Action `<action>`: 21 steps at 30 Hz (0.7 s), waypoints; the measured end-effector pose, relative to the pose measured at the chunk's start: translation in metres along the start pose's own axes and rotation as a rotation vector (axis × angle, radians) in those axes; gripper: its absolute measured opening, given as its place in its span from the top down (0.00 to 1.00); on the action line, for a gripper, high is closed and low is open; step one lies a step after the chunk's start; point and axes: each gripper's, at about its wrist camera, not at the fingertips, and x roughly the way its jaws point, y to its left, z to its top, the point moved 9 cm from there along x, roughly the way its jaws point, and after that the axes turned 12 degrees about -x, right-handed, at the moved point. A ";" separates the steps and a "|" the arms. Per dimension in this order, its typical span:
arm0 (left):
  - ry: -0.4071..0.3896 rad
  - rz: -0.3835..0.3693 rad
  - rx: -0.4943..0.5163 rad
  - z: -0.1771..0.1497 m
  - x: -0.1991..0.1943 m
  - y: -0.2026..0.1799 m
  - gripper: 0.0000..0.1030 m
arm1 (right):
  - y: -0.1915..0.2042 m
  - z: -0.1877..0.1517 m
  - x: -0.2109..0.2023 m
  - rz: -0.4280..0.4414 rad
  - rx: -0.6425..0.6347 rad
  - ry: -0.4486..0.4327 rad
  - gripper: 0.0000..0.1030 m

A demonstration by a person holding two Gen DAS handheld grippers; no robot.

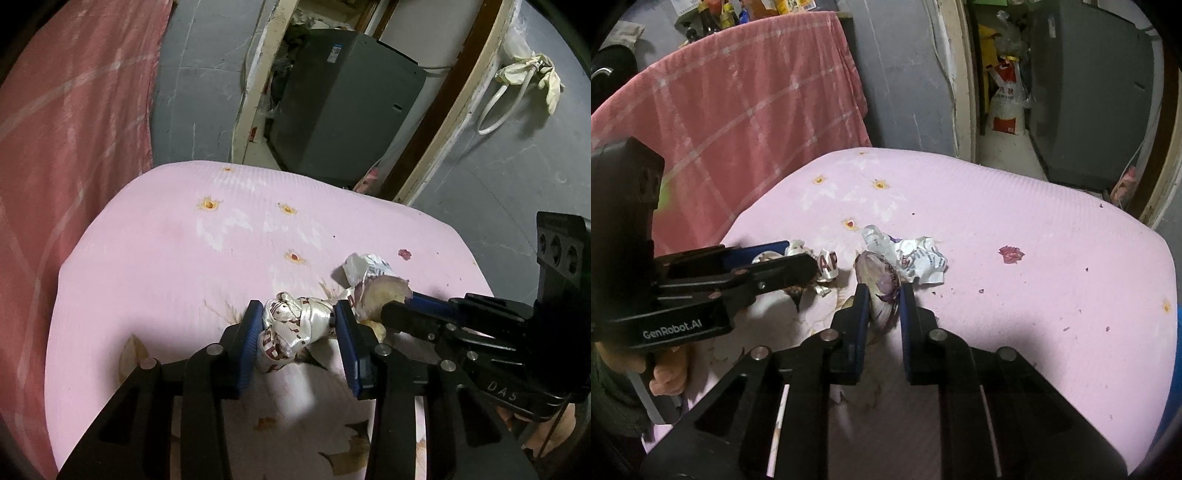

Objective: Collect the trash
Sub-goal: 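Grasp the silver foil wrapper with the left tool while the right tool grasps the purple onion skin, then carry the foil wrapper and onion skin to the blue bucket with both tools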

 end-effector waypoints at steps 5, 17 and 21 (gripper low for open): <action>-0.020 -0.019 -0.019 -0.004 -0.010 -0.003 0.67 | 0.001 -0.003 -0.017 -0.028 -0.005 -0.058 0.85; -0.240 -0.083 -0.005 -0.004 -0.062 -0.043 0.67 | -0.010 -0.001 -0.115 -0.168 0.007 -0.362 0.85; -0.323 -0.121 0.020 -0.003 -0.085 -0.072 0.67 | -0.013 -0.001 -0.162 -0.240 0.001 -0.474 0.85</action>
